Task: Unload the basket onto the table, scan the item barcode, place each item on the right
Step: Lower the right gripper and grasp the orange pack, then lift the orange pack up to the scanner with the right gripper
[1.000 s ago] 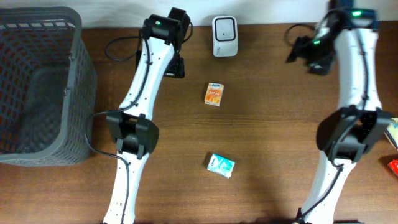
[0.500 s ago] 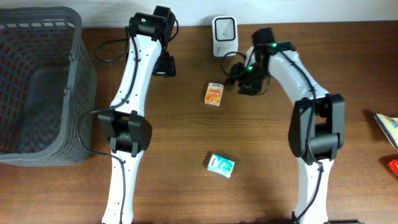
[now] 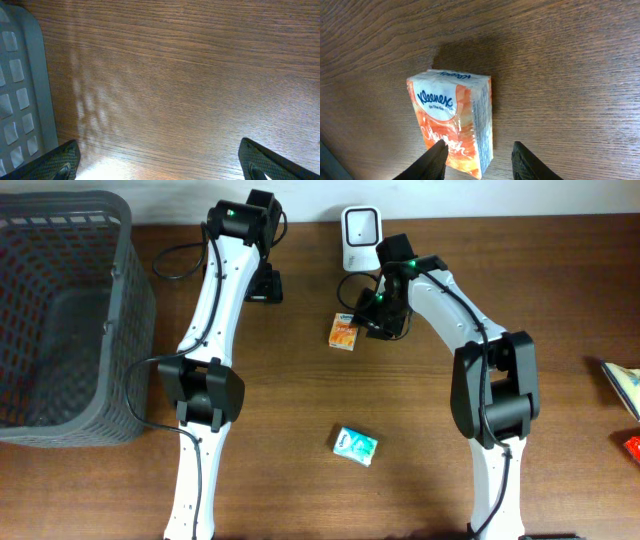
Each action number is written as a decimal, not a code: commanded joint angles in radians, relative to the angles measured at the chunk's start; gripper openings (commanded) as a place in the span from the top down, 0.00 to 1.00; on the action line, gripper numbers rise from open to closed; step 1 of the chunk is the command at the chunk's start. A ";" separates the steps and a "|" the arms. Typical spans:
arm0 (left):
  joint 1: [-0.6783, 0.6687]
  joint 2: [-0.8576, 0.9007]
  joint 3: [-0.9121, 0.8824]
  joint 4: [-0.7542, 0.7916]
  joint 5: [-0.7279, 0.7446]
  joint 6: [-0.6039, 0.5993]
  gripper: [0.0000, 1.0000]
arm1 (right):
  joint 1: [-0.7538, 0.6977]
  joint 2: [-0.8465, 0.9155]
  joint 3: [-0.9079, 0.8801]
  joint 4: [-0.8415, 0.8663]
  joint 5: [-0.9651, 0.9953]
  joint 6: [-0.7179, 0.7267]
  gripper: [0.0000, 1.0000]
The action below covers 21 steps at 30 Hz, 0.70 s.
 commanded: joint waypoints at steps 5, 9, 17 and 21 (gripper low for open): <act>0.003 -0.003 -0.006 -0.005 0.007 -0.013 0.01 | 0.030 0.002 -0.080 0.071 0.028 0.008 0.57; 0.003 -0.003 -0.006 -0.004 0.006 -0.013 0.01 | 0.033 0.002 -0.092 0.082 0.029 0.007 0.66; 0.003 -0.003 -0.006 -0.004 -0.014 -0.013 0.01 | 0.031 0.002 -0.091 0.133 0.039 -0.031 0.96; 0.003 -0.003 -0.006 -0.004 -0.053 -0.013 0.01 | 0.009 -0.018 -0.045 0.095 0.052 -0.130 0.96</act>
